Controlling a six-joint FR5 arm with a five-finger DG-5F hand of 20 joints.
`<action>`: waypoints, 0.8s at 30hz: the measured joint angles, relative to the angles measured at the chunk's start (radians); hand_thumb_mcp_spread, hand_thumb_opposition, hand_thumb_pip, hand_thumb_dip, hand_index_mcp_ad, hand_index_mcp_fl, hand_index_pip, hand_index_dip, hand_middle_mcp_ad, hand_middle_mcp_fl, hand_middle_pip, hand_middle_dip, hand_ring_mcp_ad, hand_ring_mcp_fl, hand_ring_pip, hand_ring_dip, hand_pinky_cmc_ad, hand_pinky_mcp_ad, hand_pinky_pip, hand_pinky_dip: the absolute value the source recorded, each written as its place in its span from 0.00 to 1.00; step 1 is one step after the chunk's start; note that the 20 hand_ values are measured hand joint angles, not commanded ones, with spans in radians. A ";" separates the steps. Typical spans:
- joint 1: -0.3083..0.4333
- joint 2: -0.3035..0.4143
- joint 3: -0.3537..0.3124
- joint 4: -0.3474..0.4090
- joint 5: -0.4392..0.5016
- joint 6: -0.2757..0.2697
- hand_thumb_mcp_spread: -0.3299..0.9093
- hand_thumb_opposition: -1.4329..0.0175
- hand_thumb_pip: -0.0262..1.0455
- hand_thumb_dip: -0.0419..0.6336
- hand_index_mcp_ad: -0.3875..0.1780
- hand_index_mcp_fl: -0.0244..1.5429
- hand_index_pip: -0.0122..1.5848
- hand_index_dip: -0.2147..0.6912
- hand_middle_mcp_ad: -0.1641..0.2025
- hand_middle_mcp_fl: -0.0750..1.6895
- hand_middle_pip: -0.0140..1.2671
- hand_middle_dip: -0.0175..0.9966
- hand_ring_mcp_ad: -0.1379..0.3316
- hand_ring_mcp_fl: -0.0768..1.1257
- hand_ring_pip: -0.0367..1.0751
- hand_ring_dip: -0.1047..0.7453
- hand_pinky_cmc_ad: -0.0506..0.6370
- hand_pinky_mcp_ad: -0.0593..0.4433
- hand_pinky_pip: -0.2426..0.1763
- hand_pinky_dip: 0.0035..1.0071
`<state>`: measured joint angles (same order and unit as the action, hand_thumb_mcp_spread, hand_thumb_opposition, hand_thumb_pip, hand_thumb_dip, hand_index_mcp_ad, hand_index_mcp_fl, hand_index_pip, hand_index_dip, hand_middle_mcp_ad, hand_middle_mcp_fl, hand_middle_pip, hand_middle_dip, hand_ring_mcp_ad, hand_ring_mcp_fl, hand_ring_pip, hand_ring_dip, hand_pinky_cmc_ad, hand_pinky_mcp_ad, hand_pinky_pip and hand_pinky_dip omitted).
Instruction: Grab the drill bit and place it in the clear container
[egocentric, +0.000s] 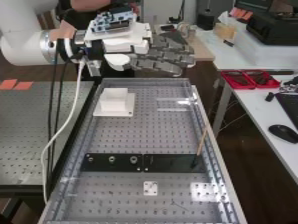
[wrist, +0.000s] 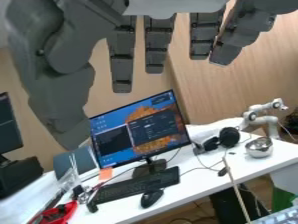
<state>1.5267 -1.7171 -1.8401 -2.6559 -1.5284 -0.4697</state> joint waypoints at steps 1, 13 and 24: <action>0.000 0.000 0.000 0.001 -0.002 0.000 0.55 0.45 0.55 0.39 0.44 0.26 0.15 0.36 0.46 0.10 0.11 0.15 0.71 0.06 0.11 0.09 0.46 0.38 0.35 0.27; 0.006 0.021 -0.008 -0.014 0.017 -0.004 0.52 0.47 0.48 0.35 0.47 0.24 0.08 0.38 0.48 0.09 0.11 0.16 0.71 0.06 0.11 0.09 0.46 0.38 0.35 0.27; 0.011 0.030 -0.017 -0.011 -0.008 0.016 0.51 0.49 0.47 0.30 0.50 0.22 0.07 0.45 0.48 0.09 0.11 0.16 0.72 0.06 0.11 0.09 0.46 0.39 0.32 0.28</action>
<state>1.5372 -1.6871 -1.8573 -2.6667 -1.5360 -0.4541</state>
